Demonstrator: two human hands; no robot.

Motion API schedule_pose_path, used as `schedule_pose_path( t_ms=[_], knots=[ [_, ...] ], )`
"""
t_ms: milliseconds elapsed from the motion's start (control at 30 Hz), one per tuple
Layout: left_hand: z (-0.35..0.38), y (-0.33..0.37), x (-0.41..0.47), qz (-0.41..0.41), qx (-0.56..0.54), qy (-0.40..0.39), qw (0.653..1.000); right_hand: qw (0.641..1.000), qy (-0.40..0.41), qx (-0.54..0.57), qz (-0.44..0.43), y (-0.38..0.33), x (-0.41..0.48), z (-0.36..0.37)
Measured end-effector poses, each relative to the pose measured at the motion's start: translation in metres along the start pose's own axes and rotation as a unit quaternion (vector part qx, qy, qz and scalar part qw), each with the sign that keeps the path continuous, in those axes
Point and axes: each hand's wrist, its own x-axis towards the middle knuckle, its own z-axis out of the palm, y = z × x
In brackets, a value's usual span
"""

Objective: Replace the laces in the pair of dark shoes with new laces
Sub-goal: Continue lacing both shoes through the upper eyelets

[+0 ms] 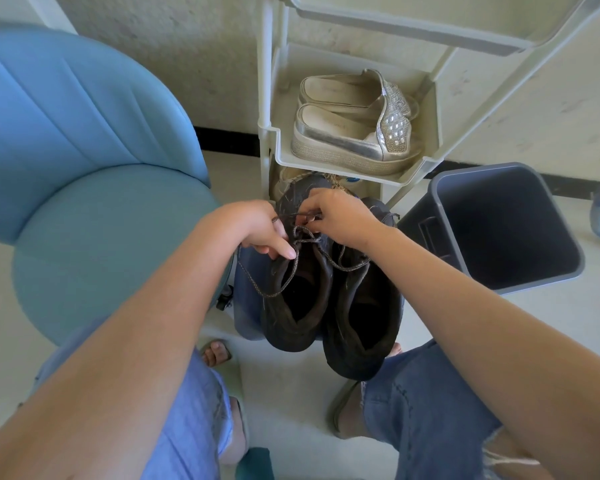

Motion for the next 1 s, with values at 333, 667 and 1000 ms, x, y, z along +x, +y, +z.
schedule_pose_path(
  t_ms=[333, 667, 1000],
  knots=[
    [0.000, 0.000, -0.001, 0.004, -0.014, 0.018, 1.000, 0.997, -0.026, -0.072, -0.031, -0.002, 0.004, 0.001],
    [-0.001, 0.005, -0.006, -0.002, 0.001, 0.007, 1.000, 0.981, 0.003, 0.129, 0.143, 0.003, 0.005, 0.000],
    [-0.002, 0.003, -0.005, -0.005, -0.004, 0.014, 1.000, 0.983, 0.009, 0.172, 0.057, 0.009, 0.006, -0.002]
  ],
)
